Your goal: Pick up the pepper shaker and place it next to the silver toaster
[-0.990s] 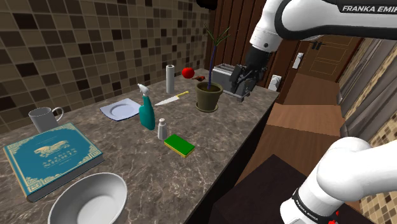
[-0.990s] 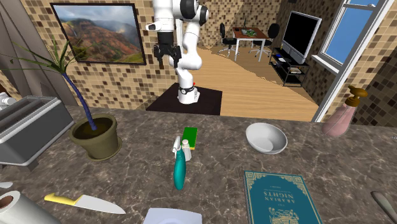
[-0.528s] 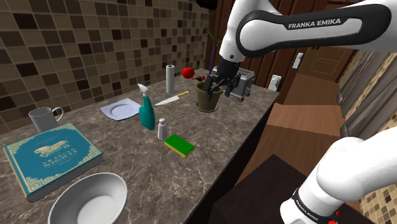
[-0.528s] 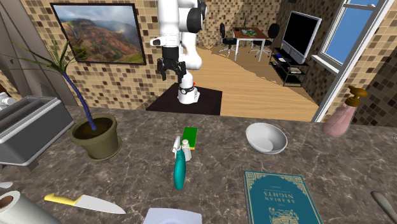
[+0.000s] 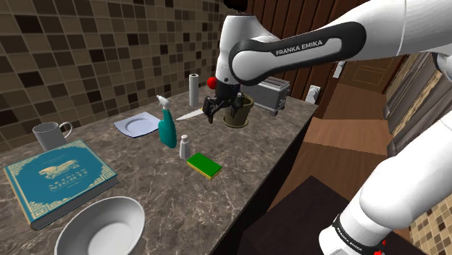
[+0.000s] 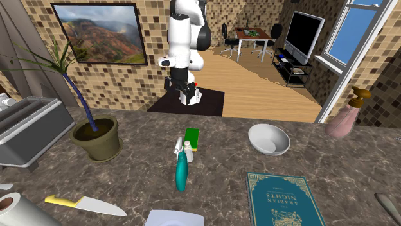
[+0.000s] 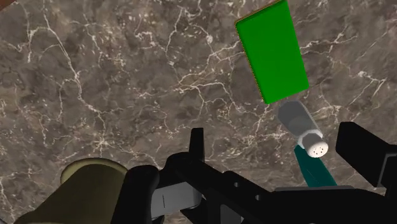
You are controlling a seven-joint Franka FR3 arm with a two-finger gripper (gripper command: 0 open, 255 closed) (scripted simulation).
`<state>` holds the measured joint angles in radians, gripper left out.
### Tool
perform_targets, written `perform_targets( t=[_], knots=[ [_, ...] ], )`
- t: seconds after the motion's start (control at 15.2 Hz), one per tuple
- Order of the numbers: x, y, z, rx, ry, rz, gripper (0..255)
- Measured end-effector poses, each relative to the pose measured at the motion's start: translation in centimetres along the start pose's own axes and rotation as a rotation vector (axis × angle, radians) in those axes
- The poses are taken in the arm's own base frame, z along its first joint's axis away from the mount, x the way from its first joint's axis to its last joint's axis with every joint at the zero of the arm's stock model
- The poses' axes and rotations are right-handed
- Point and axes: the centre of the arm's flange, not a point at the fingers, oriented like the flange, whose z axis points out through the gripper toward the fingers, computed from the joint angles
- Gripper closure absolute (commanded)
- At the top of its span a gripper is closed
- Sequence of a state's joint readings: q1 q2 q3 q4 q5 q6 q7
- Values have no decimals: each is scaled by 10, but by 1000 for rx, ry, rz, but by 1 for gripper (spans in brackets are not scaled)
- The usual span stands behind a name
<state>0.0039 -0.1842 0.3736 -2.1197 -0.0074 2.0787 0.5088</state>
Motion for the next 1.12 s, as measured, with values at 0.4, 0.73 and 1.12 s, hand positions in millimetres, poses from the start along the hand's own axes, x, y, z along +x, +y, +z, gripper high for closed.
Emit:
perform_targets(
  t=[0.4, 0.73, 1.12],
  knots=[
    [41, -51, 45, -35, 0, 3, 0],
    [75, -96, 87, -64, 0, 6, 0],
    [96, -122, 125, -85, 0, 9, 0]
  ],
)
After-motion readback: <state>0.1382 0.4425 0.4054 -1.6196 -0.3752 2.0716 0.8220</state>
